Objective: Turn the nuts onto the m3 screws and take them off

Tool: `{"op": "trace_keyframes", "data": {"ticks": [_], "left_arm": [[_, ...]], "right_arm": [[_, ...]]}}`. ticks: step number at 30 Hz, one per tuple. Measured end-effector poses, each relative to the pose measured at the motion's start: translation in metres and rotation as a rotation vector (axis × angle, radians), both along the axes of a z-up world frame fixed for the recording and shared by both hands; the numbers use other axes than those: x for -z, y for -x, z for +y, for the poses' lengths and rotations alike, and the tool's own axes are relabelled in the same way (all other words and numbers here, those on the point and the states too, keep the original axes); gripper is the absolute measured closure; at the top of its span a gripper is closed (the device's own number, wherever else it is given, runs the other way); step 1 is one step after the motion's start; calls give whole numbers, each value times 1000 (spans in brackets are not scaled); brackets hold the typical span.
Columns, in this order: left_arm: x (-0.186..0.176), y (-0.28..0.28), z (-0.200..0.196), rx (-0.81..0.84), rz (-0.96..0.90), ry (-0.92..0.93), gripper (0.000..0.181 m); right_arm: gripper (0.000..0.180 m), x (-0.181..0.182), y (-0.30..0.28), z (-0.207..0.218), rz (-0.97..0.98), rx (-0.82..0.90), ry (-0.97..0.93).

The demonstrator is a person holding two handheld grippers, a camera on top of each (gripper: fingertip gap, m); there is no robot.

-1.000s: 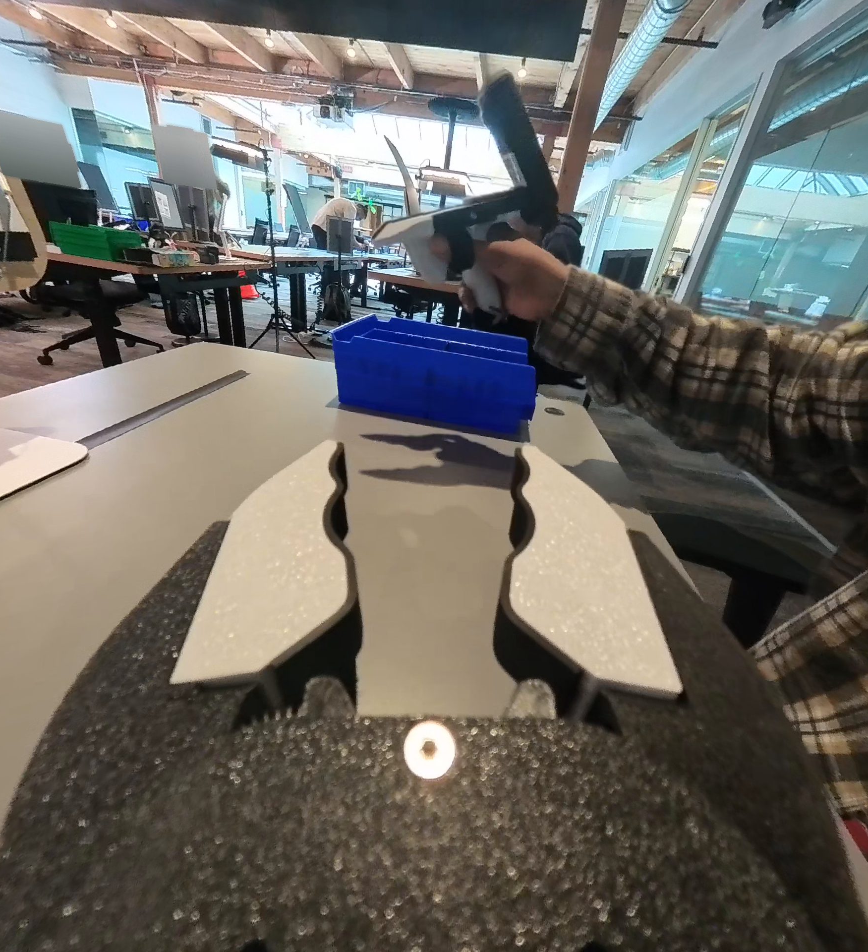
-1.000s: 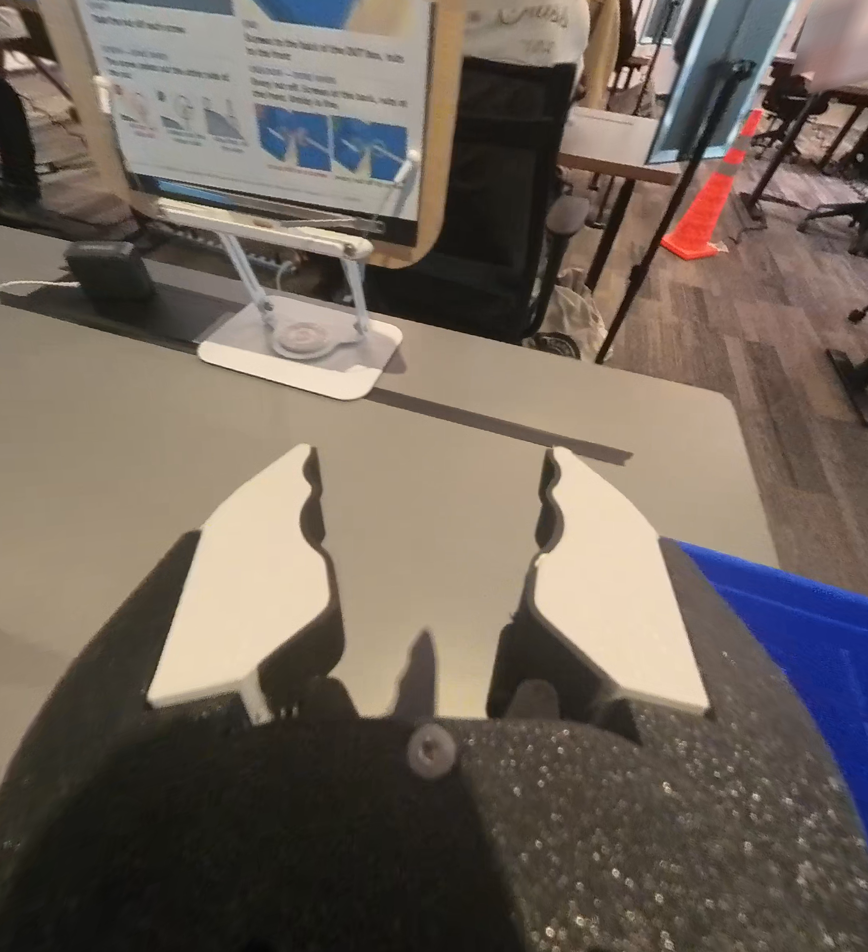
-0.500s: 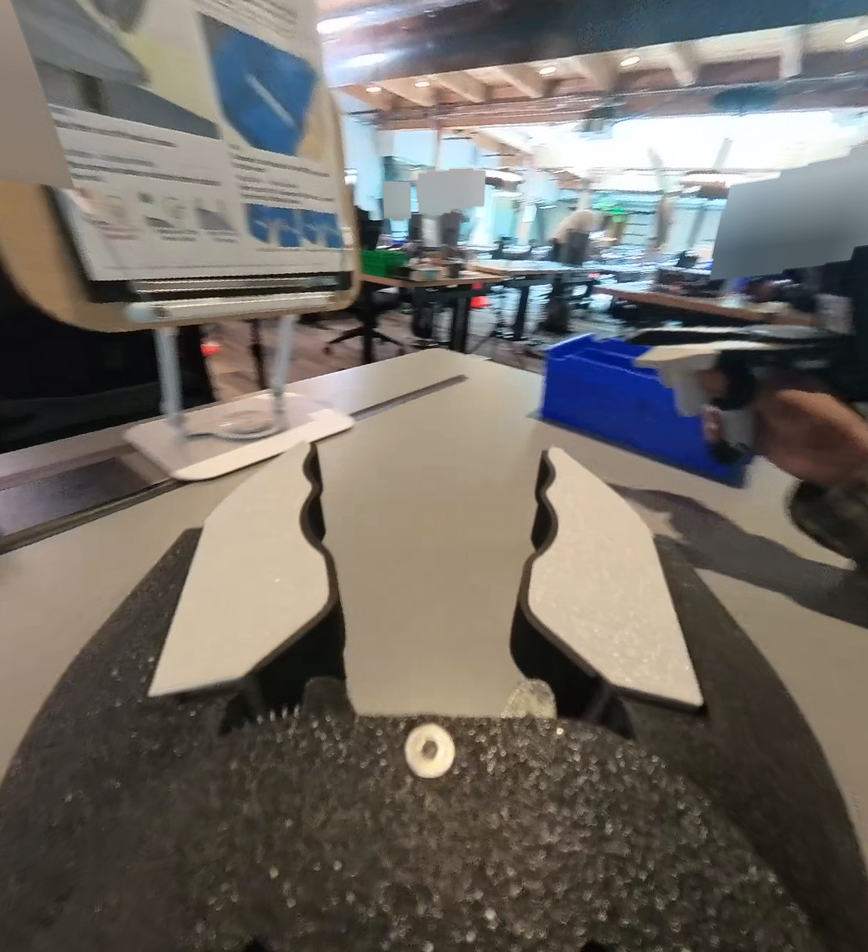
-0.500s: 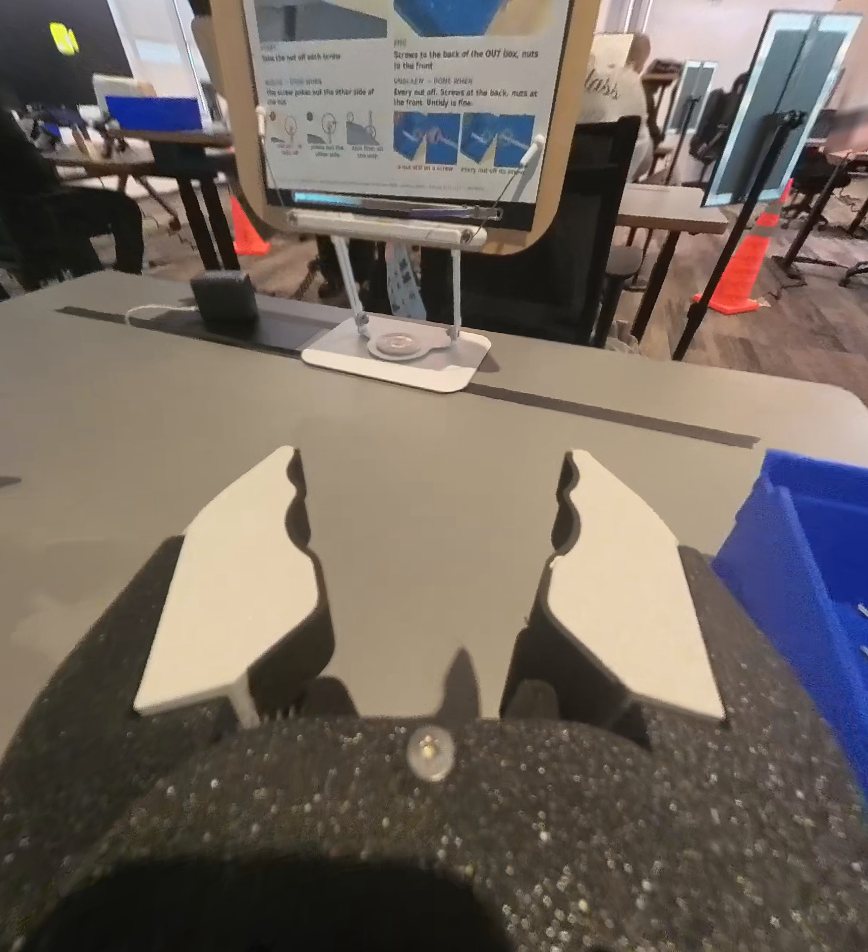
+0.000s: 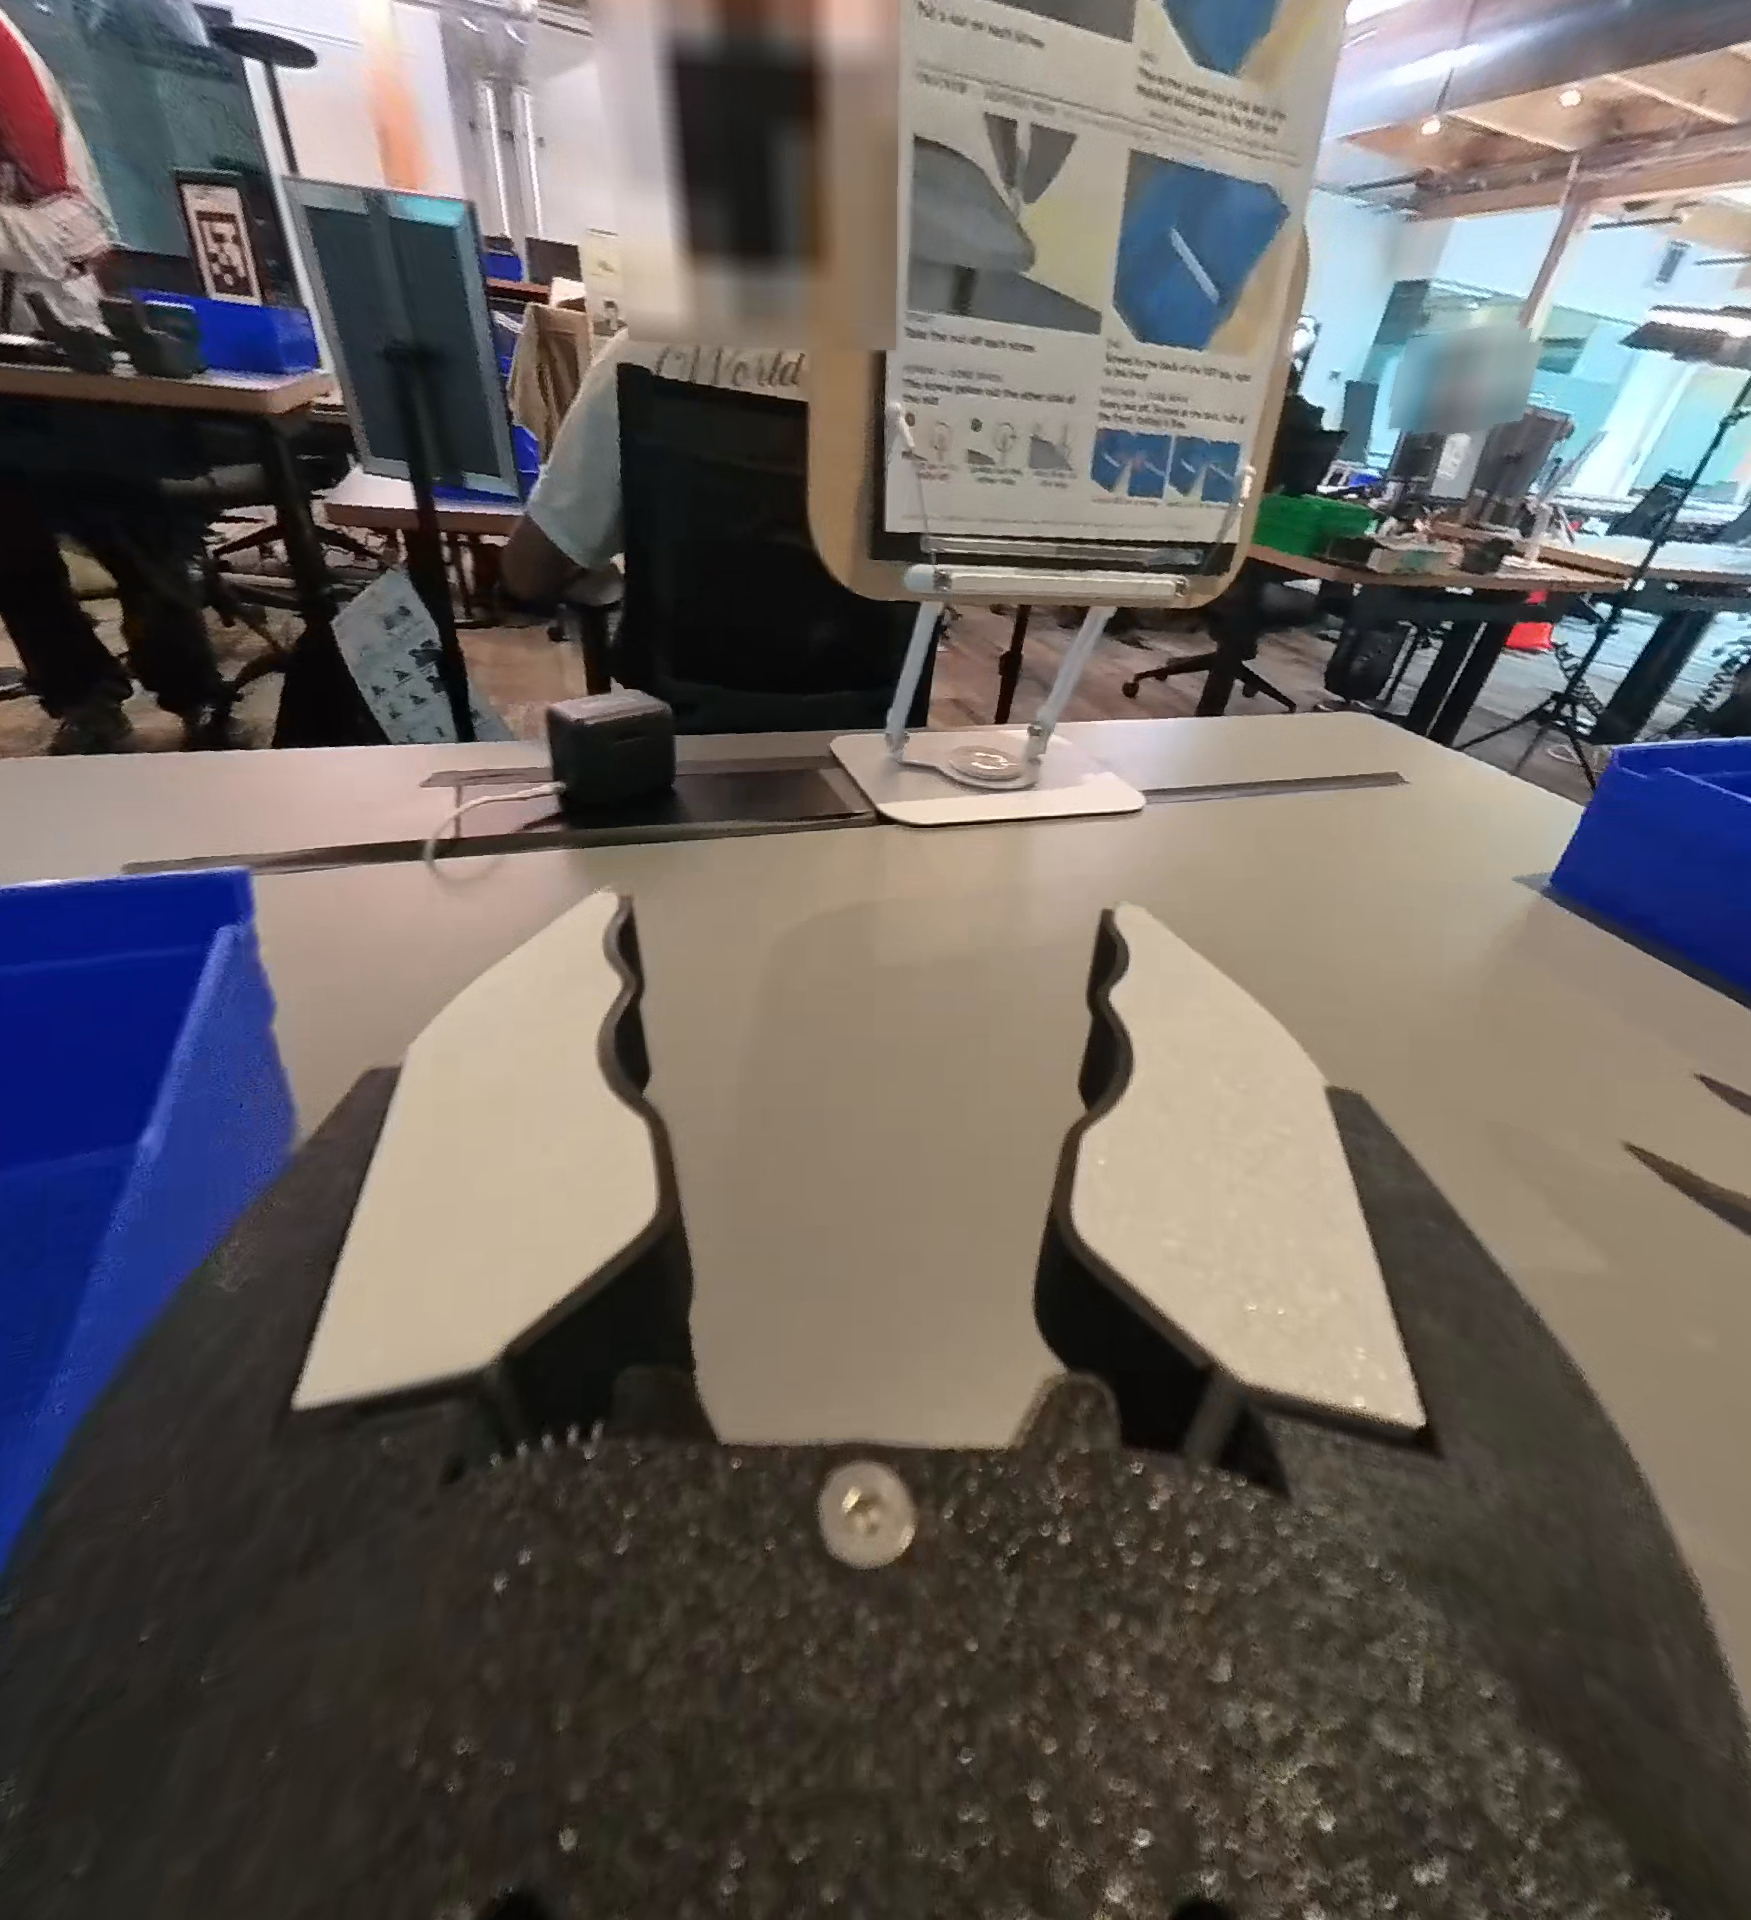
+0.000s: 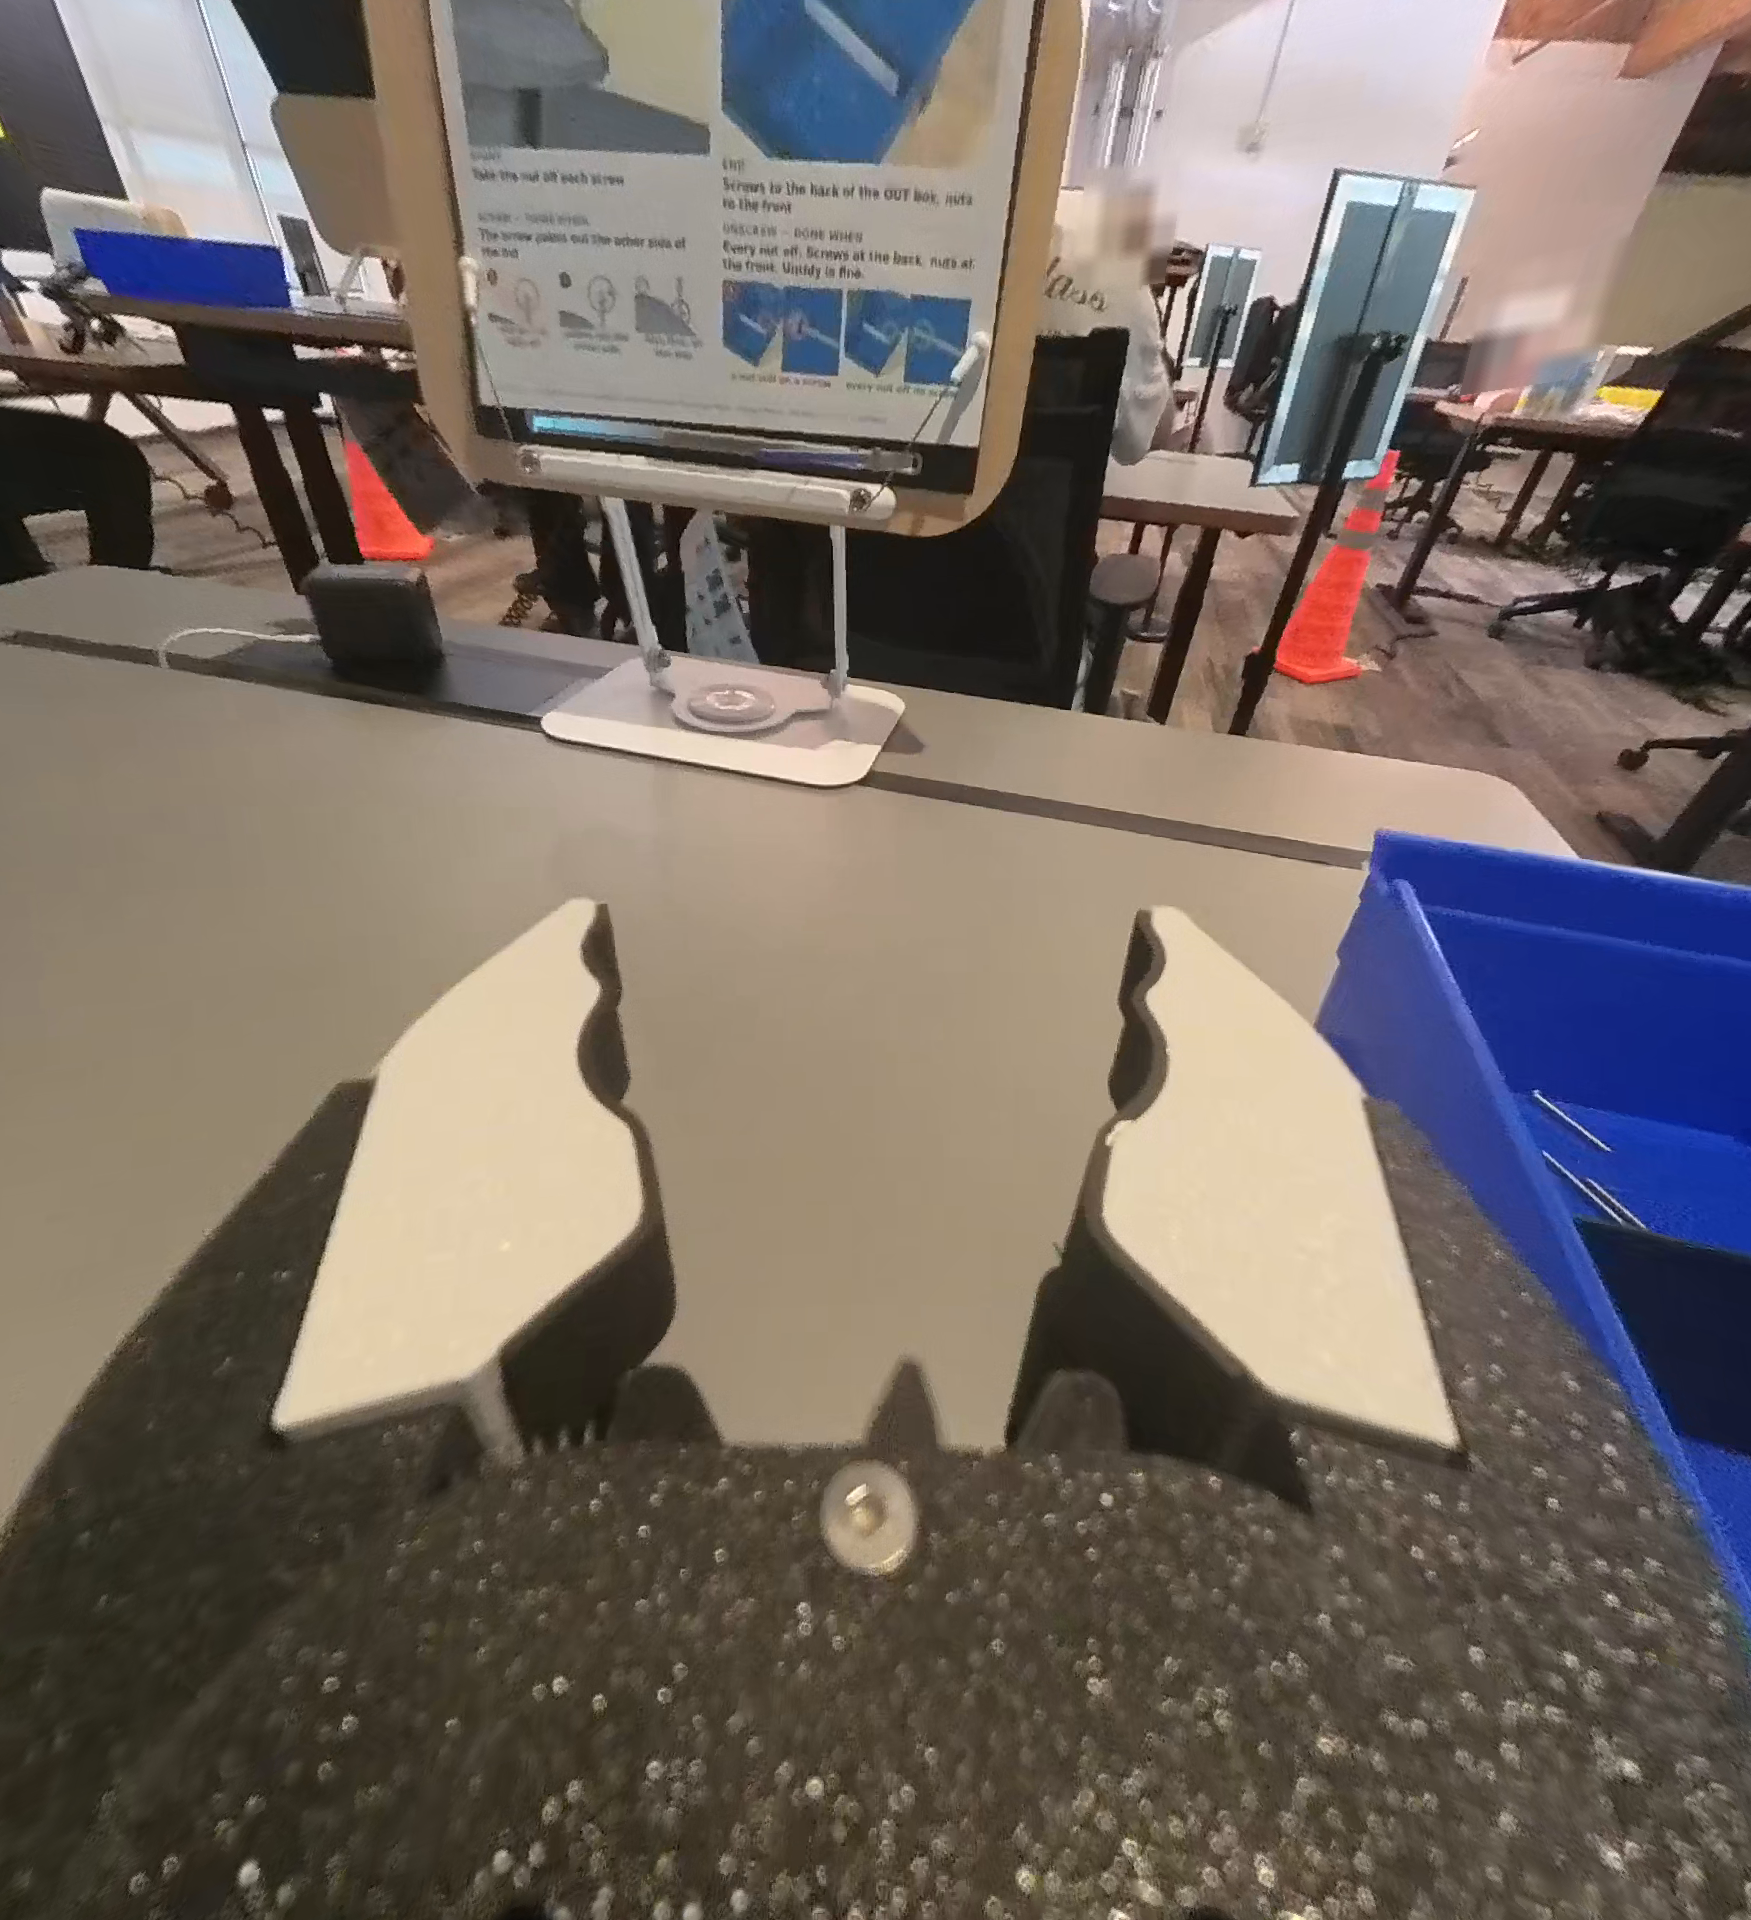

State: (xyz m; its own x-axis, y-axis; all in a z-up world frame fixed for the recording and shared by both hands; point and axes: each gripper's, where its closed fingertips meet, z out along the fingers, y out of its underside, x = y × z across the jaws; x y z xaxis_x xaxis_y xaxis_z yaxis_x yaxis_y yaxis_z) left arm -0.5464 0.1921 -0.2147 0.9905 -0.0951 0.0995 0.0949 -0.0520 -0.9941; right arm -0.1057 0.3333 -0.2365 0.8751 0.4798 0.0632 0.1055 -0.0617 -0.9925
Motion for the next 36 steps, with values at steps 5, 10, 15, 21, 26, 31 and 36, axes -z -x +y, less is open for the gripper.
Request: {"op": "trace_keyframes", "data": {"ticks": [5, 10, 15, 21, 26, 31, 36], "left_arm": [[2, 14, -9, -33, -11, 25, 99], [5, 18, -11, -45, -11, 38, 99], [7, 13, -8, -20, -16, 47, 99], [8, 10, -7, -6, -15, 42, 99], [16, 6, -9, 21, -5, 65, 100], [18, 7, -13, 26, -1, 53, 101], [22, 6, -14, 40, -27, 54, 101]], "right_arm": [[88, 1, -3, -4, 12, -1, 22], [88, -7, -8, -8, 27, 9, 10], [88, -8, -11, -8, 38, 11, 15], [88, -16, -26, -8, 26, 40, 20], [90, -38, -73, -7, -39, 140, 29], [96, -53, -132, 6, -202, 223, 171], [108, -37, -157, 13, -285, 193, 478]]}}
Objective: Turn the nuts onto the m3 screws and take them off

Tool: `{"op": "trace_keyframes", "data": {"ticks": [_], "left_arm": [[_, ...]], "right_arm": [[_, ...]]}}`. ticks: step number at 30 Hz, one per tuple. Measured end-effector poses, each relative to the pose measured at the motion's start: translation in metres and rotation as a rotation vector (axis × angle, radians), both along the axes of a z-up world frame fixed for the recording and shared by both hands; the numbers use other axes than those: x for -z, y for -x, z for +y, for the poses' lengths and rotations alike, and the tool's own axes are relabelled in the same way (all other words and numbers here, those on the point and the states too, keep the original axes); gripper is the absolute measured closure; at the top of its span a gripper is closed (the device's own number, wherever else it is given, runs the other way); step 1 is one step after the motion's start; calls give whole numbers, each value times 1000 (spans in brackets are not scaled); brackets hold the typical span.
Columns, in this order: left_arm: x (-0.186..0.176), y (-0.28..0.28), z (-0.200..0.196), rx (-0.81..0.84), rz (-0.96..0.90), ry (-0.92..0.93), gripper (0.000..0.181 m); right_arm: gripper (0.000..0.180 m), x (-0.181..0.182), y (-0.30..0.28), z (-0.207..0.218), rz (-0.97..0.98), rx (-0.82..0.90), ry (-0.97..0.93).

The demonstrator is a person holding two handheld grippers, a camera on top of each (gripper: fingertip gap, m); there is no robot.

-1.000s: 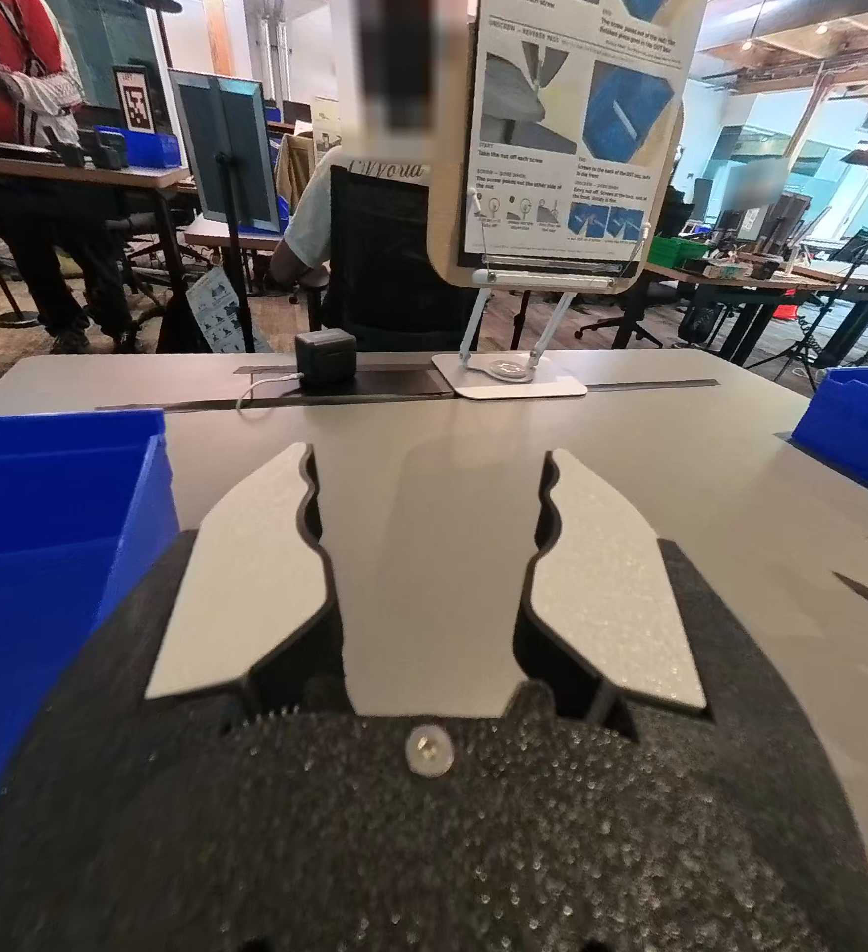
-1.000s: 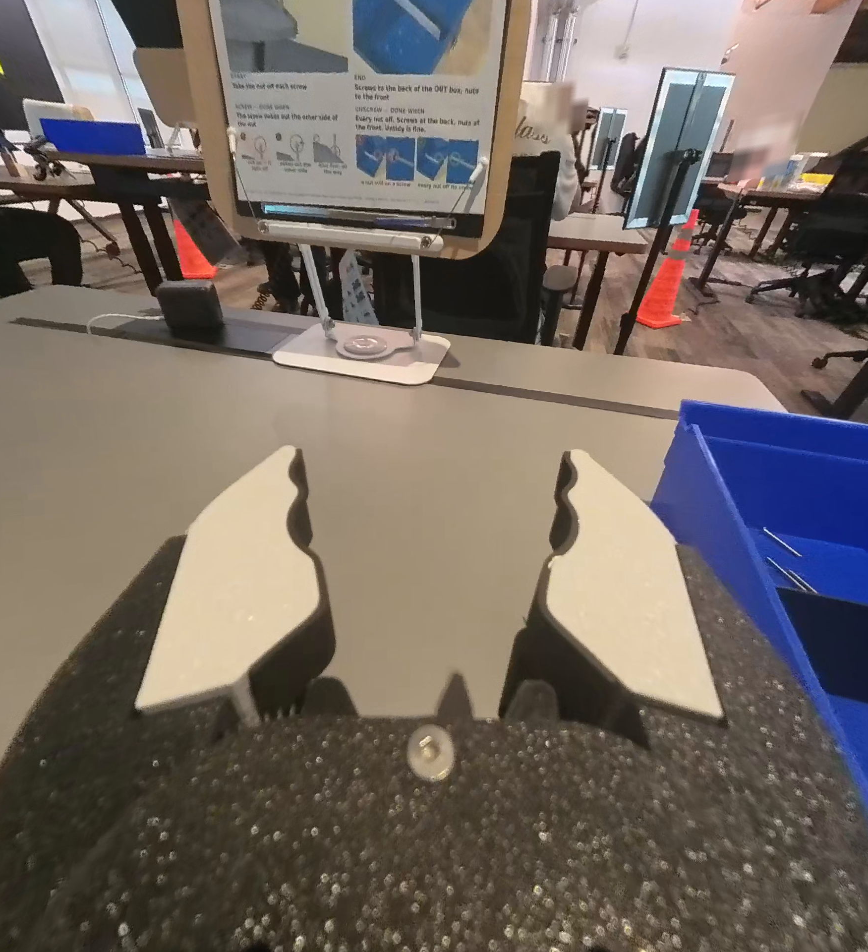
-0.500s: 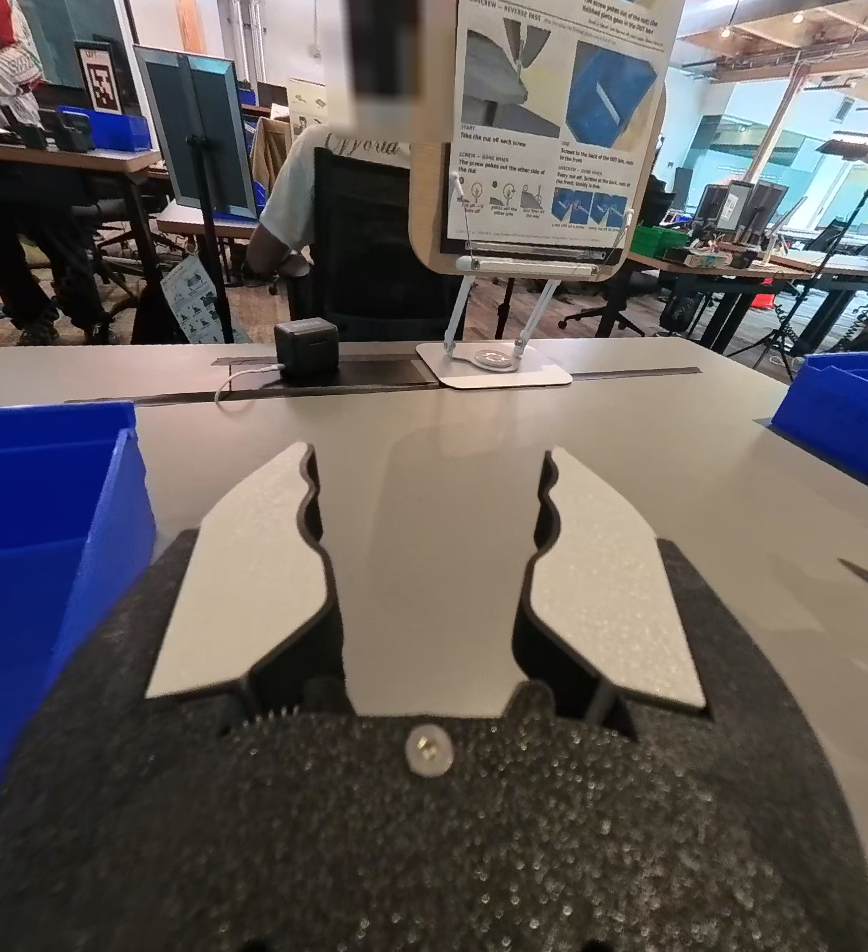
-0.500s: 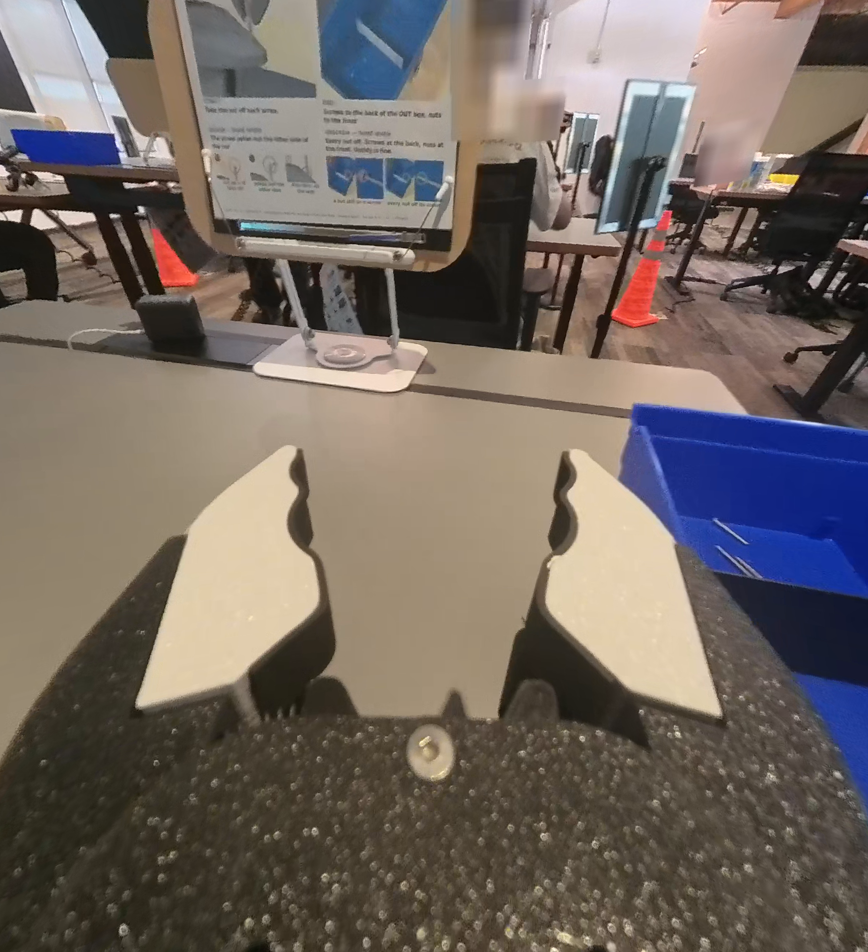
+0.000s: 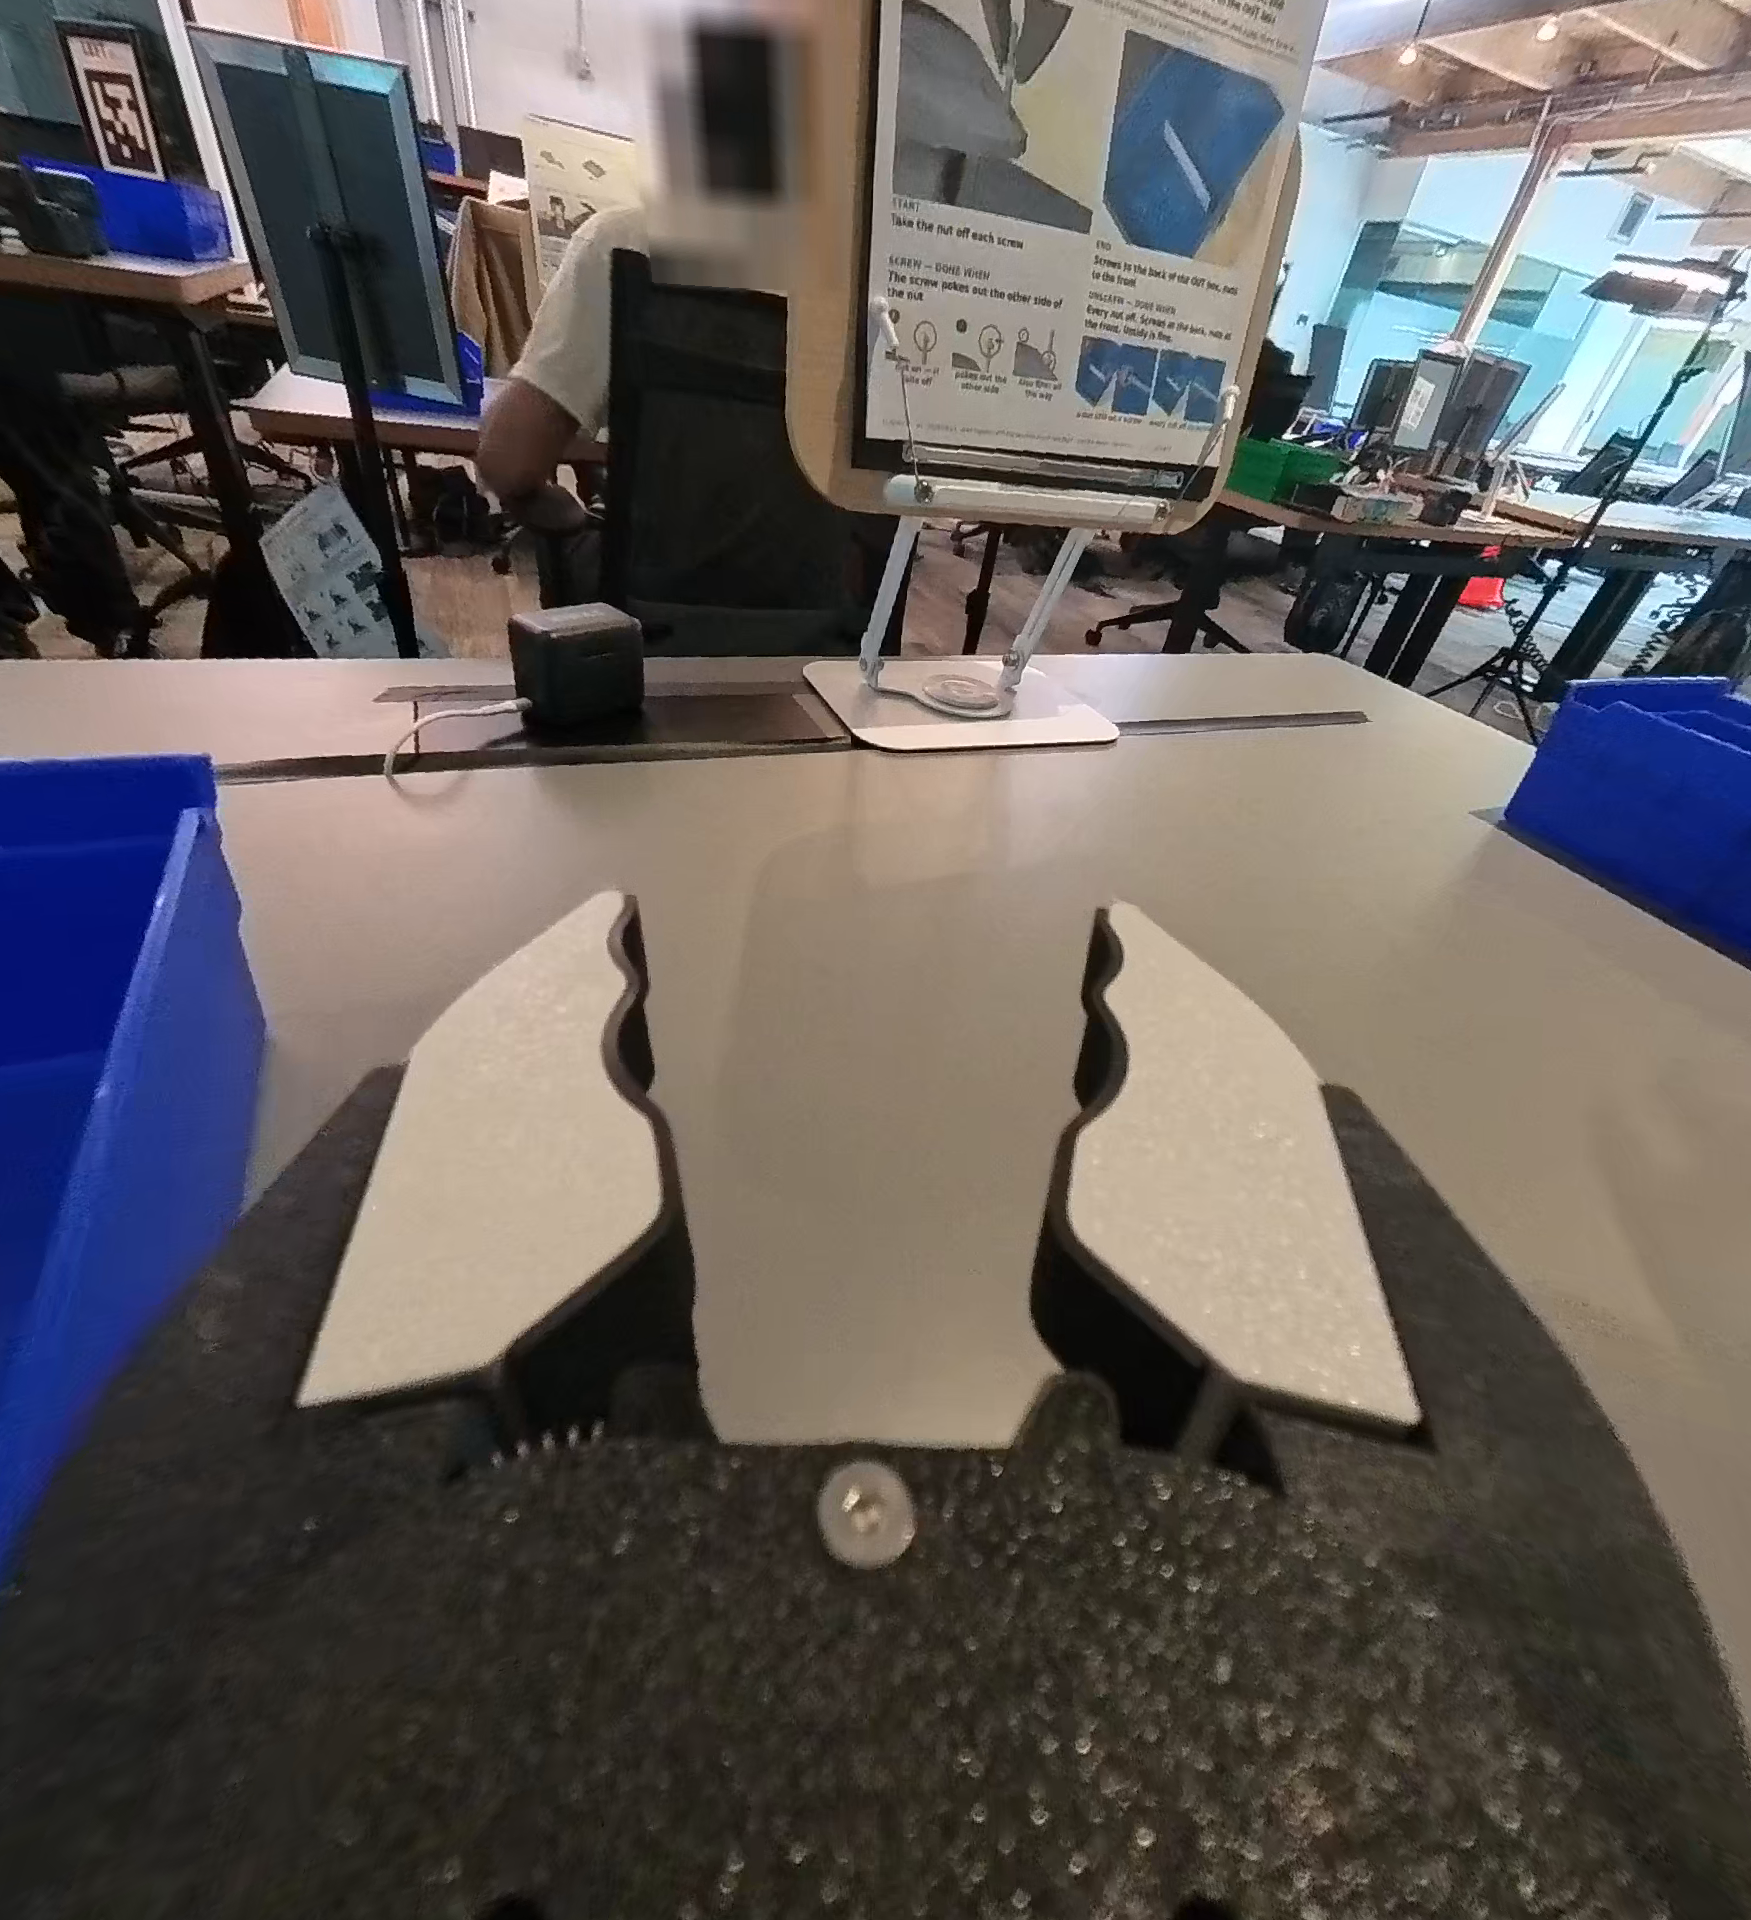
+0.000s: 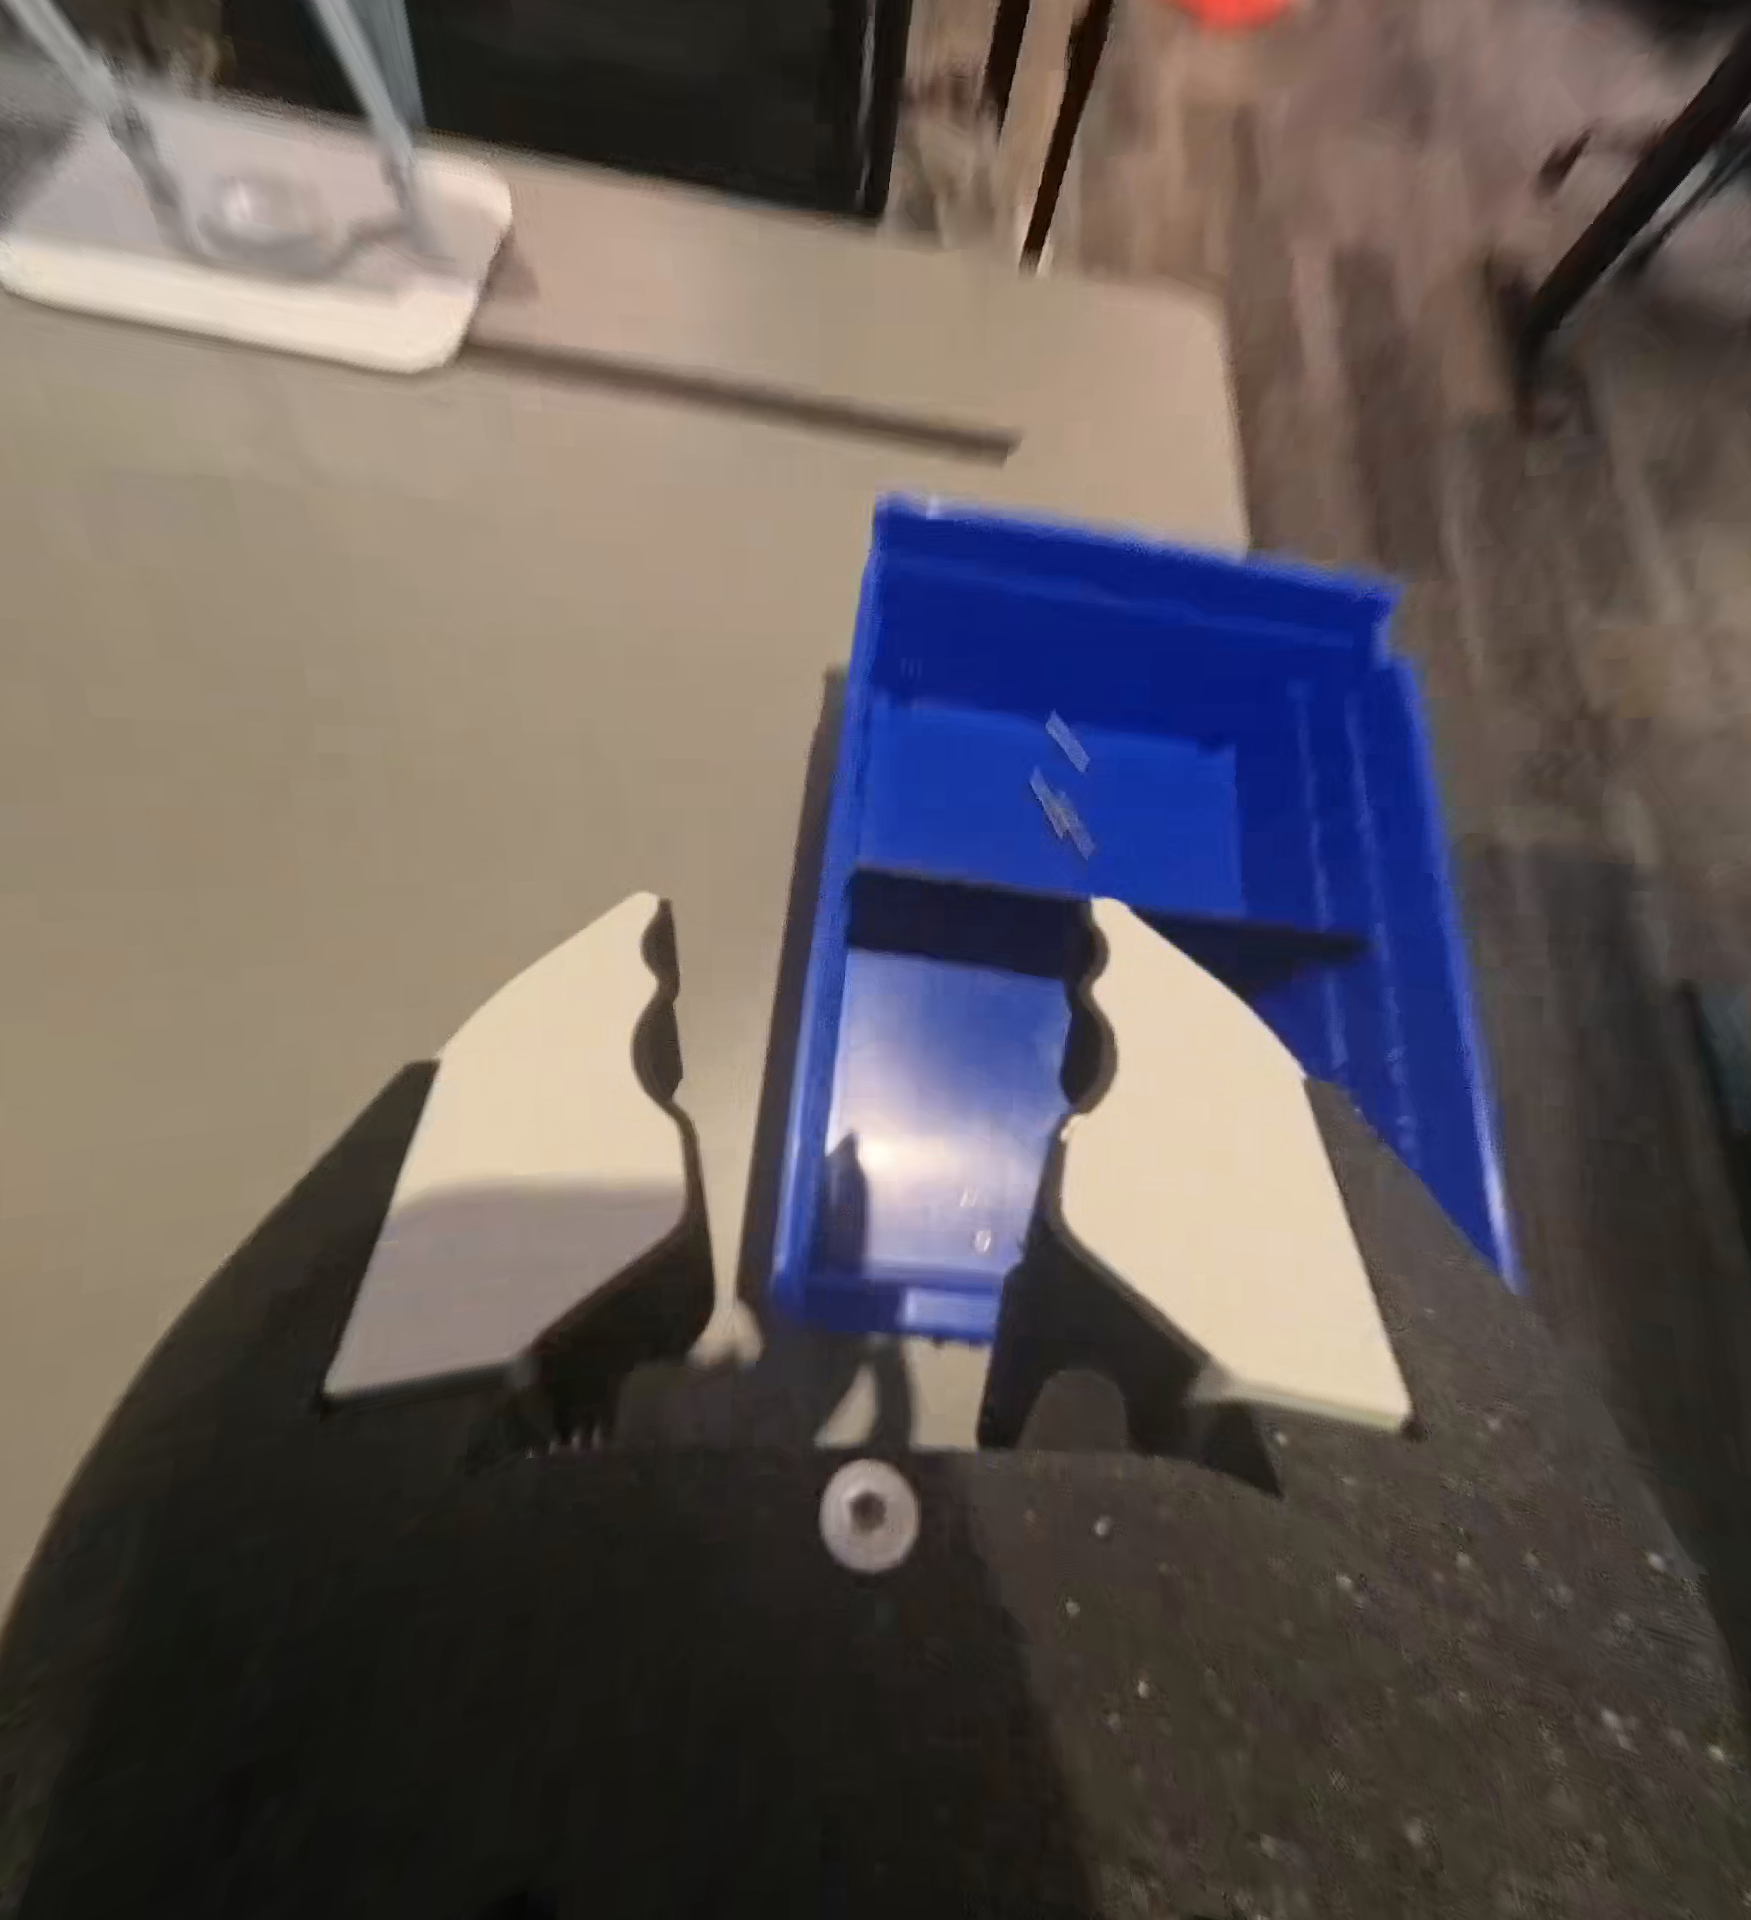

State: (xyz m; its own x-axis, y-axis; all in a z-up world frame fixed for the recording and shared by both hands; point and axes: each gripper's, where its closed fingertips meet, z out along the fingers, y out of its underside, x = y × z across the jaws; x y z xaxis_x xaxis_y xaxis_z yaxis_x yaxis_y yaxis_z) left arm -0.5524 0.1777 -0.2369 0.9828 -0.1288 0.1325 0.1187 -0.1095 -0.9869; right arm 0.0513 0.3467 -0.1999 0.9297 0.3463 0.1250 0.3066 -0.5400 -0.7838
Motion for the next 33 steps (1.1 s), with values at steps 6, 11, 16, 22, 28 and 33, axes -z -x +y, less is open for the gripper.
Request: {"op": "trace_keyframes", "data": {"ticks": [6, 11, 16, 22, 28, 33], "left_arm": [[1, -4, -5, 19, -6, 5, 101], [-1, -5, -12, 32, 1, 7, 101], [-2, -3, -19, 37, -6, 3, 101], [-5, -5, -26, 52, -19, -9, 102], [-5, -5, -34, 66, -32, -11, 103], [-8, -6, -40, 77, -40, -15, 104]], "right_arm": [[121, 65, 4, 2, 82, 13, 388], [132, 118, 4, 4, 88, 65, 590], [165, 132, 12, 3, 78, 73, 688], [172, 133, 21, 0, -107, 75, 713], [171, 133, 76, -16, -156, -16, 720], [170, 132, 138, -38, -165, -100, 729]]}}
